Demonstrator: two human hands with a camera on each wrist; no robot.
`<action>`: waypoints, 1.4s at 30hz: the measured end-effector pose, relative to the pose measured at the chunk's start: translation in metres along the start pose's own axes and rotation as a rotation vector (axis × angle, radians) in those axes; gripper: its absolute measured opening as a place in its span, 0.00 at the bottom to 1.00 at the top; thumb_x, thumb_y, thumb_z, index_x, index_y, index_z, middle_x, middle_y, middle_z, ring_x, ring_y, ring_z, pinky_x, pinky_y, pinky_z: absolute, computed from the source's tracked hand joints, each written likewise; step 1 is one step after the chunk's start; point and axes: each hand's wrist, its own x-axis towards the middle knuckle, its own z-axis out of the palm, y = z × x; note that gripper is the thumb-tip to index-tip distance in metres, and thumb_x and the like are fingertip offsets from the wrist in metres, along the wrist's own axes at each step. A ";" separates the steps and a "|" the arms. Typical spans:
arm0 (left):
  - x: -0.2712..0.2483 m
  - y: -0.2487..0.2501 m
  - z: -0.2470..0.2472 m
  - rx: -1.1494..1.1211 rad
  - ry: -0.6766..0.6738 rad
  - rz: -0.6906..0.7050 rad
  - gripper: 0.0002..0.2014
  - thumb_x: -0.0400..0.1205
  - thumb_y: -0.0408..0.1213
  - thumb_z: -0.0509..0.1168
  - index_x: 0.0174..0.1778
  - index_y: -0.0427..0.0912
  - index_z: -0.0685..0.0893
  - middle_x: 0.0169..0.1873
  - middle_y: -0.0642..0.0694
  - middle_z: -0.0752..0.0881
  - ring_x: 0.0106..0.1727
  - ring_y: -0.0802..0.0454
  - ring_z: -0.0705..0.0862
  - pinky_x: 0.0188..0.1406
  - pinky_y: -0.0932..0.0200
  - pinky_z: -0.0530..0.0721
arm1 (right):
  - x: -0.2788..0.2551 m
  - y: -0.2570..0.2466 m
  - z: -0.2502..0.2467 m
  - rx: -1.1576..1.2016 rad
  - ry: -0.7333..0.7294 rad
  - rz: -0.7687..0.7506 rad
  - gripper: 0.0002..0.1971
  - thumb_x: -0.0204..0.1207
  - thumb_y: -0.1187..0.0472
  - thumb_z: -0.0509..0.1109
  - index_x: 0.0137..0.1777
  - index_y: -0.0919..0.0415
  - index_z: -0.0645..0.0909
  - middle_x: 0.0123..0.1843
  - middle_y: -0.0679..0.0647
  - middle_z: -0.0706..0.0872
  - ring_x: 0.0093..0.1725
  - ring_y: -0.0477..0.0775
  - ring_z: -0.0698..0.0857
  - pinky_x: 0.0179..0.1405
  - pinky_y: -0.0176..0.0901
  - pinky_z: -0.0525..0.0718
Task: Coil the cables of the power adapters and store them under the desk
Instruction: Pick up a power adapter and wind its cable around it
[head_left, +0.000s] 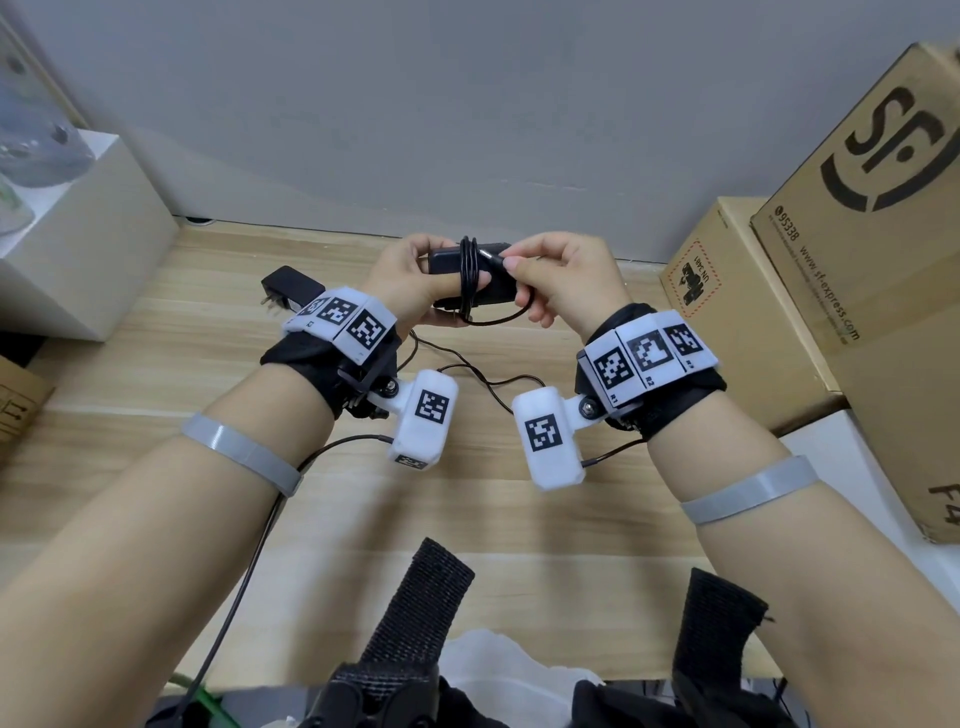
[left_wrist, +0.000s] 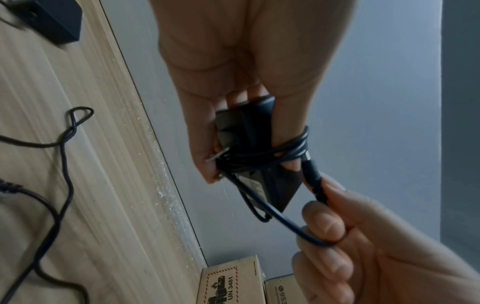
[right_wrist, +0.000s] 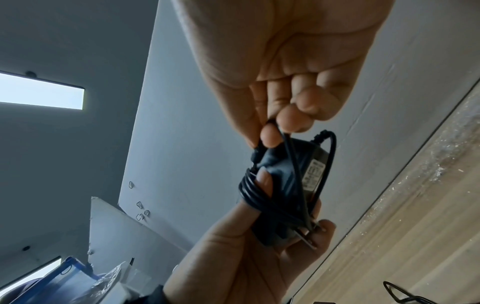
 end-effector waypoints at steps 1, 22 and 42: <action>0.000 0.000 0.000 -0.002 0.000 -0.002 0.14 0.71 0.26 0.74 0.46 0.42 0.78 0.41 0.45 0.84 0.45 0.46 0.86 0.36 0.48 0.90 | 0.000 0.000 0.000 -0.011 0.000 0.009 0.05 0.77 0.66 0.66 0.44 0.59 0.83 0.24 0.52 0.78 0.16 0.43 0.73 0.16 0.33 0.72; 0.000 0.010 0.014 0.249 0.031 0.028 0.17 0.71 0.26 0.75 0.40 0.46 0.73 0.36 0.48 0.79 0.34 0.53 0.81 0.34 0.52 0.87 | 0.000 0.002 0.010 -0.420 0.081 -0.141 0.11 0.76 0.64 0.66 0.35 0.52 0.69 0.28 0.53 0.84 0.26 0.50 0.81 0.31 0.39 0.81; -0.014 0.021 0.019 0.198 0.209 0.120 0.17 0.62 0.31 0.74 0.38 0.48 0.73 0.37 0.45 0.81 0.38 0.41 0.85 0.37 0.42 0.89 | 0.003 -0.005 0.015 -0.410 0.107 -0.208 0.12 0.74 0.49 0.68 0.42 0.56 0.71 0.27 0.45 0.73 0.34 0.54 0.77 0.37 0.46 0.74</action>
